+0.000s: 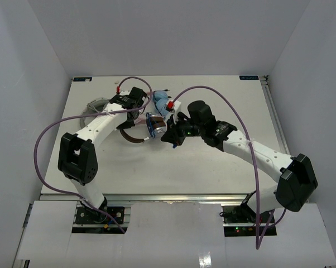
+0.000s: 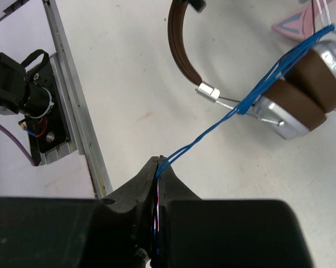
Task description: Wrap the headphones
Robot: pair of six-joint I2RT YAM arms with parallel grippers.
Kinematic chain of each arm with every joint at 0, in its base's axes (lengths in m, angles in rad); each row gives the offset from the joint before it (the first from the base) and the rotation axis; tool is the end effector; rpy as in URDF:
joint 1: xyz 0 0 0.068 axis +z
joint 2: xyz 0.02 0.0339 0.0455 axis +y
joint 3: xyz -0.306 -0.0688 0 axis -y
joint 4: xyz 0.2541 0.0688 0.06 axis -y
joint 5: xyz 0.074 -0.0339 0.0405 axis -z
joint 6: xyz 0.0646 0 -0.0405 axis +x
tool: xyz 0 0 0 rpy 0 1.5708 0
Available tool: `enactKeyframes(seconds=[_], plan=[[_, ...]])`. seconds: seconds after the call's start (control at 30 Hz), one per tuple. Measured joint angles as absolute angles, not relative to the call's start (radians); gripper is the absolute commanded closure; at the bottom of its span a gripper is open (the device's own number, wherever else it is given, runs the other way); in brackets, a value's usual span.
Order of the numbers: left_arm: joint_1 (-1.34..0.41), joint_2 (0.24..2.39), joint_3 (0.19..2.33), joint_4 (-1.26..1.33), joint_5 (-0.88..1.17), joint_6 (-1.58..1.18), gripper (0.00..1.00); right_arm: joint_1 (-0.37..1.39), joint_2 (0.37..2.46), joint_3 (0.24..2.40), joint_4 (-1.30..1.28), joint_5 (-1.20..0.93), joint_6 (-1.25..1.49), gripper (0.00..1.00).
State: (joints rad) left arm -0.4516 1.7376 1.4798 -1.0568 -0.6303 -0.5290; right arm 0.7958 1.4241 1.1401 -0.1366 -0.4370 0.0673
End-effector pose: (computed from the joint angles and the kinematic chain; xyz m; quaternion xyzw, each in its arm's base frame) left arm 0.3439 -0.1245 0.2864 -0.0761 0.9407 0.2140 0.2519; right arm 0.2303 0.2742 0.3485 -0.4020 0.7234 0.3873 0.4062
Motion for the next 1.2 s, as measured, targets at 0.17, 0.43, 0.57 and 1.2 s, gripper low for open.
enactKeyframes(seconds=[0.17, 0.43, 0.57, 1.2], plan=[[-0.429, 1.686, 1.48, -1.026, -0.569, -0.549, 1.0, 0.828, 1.332, 0.982, -0.024, -0.379, 0.128, 0.92], [-0.379, 1.565, 1.463, -0.955, -0.403, -0.593, 1.0, 0.89, 1.293, 0.81, 0.14, -0.284, 0.182, 0.92], [-0.367, 1.495, 1.447, -0.934, -0.327, -0.607, 1.0, 0.893, 1.289, 0.75, 0.19, -0.212, 0.189, 0.92], [-0.362, 1.195, 1.233, -0.846, -0.067, -0.613, 1.0, 0.892, 1.197, 0.579, 0.421, 0.133, 0.145, 0.75]])
